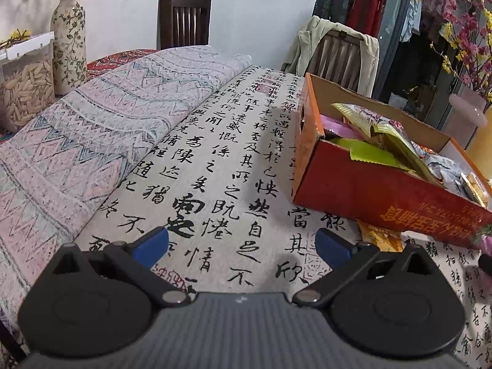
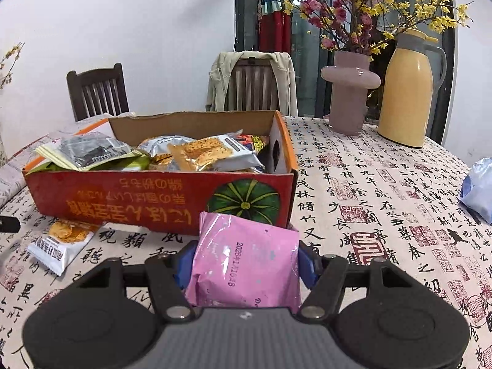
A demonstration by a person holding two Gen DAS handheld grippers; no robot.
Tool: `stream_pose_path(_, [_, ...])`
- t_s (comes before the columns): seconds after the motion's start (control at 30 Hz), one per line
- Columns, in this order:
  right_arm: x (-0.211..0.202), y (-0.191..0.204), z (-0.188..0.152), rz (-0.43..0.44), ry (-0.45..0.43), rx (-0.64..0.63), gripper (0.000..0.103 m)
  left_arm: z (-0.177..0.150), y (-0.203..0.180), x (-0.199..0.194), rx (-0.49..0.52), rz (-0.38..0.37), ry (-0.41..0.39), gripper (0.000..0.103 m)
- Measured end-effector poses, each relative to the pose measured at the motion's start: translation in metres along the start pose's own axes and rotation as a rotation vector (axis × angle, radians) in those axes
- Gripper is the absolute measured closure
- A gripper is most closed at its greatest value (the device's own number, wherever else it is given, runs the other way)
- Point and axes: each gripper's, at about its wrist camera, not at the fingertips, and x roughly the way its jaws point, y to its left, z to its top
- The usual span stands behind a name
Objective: Organize snacks
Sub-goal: 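Grasp the white-and-orange cracker packet with the left tool while the right tool holds the pink packet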
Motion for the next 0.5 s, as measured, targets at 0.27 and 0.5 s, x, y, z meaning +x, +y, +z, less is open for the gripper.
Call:
stream_pose_path(0.27, [-0.002,-0.005,-0.003,0.011,-0.008,0.037,0.038,0.001,-0.005,-0.001,0.025,0.030,0.003,0.000])
stream_pose_path(0.5, [-0.002,-0.007,-0.004,0.019,-0.008,0.051,0.038,0.007,-0.029,-0.010,0.064,0.040,0.013,0.000])
